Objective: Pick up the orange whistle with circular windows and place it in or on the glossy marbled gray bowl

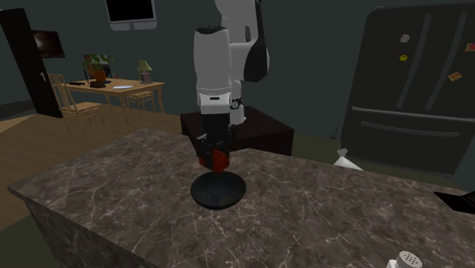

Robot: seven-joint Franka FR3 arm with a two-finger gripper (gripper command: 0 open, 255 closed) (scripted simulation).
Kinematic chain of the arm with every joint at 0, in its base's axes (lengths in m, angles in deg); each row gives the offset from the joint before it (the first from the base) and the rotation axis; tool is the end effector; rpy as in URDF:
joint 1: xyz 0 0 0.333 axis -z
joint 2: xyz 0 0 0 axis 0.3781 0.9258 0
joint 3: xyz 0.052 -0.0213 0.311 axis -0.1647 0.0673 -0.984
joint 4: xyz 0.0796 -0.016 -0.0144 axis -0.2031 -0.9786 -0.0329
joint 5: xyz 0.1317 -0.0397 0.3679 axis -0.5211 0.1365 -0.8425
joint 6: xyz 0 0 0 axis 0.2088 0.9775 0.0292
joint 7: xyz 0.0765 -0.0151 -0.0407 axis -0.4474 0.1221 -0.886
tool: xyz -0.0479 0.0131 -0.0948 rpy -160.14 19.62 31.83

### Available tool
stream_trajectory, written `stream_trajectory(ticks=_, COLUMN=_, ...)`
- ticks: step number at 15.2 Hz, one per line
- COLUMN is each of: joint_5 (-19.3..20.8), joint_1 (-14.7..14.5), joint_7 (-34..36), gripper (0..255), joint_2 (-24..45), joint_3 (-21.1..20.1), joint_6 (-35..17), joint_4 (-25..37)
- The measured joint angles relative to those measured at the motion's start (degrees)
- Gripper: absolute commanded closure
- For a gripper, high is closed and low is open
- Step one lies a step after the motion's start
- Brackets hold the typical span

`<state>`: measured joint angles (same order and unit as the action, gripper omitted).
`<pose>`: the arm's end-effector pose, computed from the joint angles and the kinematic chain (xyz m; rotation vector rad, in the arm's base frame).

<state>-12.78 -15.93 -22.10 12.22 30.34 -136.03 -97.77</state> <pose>0.5243 -0.2531 0.2413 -3.0458 -0.7556 -0.0091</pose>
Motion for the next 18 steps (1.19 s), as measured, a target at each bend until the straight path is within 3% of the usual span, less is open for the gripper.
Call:
stream_trajectory(ticks=11, joint_5=-3.65, joint_1=2.08, joint_7=-2.59, gripper=255, joint_2=7.24, joint_3=-2.56, joint_6=-5.51, joint_4=1.39)
stream_trajectory(ticks=18, joint_5=-4.15, joint_1=2.36, joint_7=-2.87, gripper=255, joint_2=8.4, joint_3=-3.01, joint_6=-6.31, joint_4=1.76)
